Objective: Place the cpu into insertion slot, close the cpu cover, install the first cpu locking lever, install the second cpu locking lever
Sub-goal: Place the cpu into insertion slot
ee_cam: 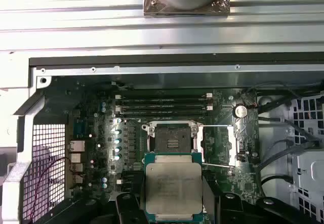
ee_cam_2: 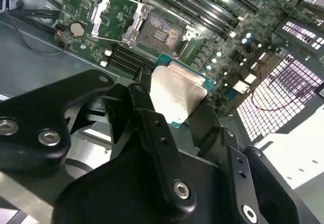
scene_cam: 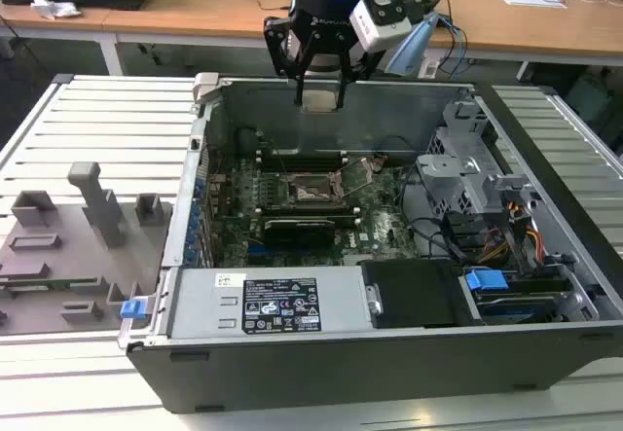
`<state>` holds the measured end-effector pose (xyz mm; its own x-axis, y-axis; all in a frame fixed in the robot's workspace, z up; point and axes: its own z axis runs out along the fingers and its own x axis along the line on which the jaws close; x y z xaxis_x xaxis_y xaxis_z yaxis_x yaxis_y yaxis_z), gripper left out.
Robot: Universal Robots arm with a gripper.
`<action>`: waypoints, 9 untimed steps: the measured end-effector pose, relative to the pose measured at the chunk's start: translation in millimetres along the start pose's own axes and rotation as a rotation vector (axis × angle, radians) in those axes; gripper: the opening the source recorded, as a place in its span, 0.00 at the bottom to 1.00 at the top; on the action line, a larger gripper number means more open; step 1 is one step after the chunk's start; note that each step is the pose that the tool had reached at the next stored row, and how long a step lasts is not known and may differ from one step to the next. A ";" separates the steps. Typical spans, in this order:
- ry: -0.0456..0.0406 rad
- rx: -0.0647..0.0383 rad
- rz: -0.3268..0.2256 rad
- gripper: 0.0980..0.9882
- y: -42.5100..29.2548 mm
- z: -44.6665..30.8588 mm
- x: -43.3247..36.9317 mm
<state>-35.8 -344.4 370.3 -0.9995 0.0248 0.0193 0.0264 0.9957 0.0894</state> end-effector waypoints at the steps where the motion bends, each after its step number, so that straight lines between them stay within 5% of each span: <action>1: 0.0000 0.000 0.000 0.50 0.0 0.0 0.0; 9: -0.0060 -0.001 0.067 0.50 0.0 0.0 0.0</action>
<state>-35.8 -344.4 370.3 -0.9955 0.0923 0.0193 0.0936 0.9916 0.0893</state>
